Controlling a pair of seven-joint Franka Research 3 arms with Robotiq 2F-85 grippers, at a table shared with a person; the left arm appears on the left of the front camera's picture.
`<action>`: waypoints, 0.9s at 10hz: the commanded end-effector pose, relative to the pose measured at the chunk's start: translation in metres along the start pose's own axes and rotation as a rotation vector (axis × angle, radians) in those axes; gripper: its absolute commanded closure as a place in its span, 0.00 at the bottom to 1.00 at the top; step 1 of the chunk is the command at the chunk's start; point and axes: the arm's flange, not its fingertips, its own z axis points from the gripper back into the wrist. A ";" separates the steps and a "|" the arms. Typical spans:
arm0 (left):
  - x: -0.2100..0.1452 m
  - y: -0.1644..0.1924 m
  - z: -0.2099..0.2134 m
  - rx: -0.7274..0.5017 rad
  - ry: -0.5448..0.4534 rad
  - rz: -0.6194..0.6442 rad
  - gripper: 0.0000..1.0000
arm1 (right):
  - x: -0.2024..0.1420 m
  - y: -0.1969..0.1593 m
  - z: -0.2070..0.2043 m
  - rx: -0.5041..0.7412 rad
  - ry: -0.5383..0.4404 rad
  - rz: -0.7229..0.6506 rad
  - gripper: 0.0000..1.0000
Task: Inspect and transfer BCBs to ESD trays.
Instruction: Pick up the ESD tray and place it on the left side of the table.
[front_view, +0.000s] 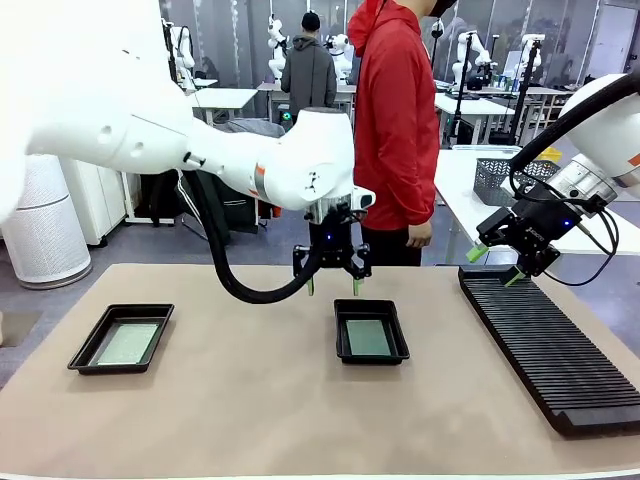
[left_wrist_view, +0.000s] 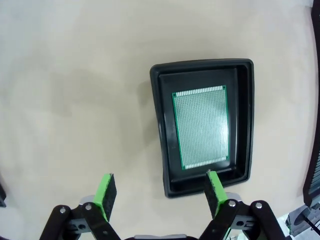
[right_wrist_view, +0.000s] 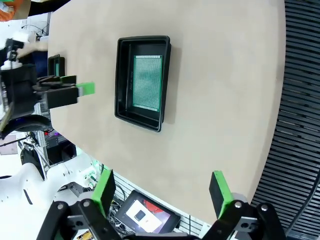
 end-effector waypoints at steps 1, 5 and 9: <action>0.001 -0.007 -0.016 0.023 -0.058 0.018 0.06 | 0.000 0.002 0.001 -0.016 -0.011 -0.022 0.00; 0.001 -0.014 -0.047 0.042 -0.081 0.056 0.06 | 0.000 0.002 0.001 -0.016 -0.011 -0.022 0.00; 0.006 -0.016 -0.076 0.062 -0.066 0.085 0.06 | 0.000 0.002 0.001 -0.016 -0.011 -0.022 0.00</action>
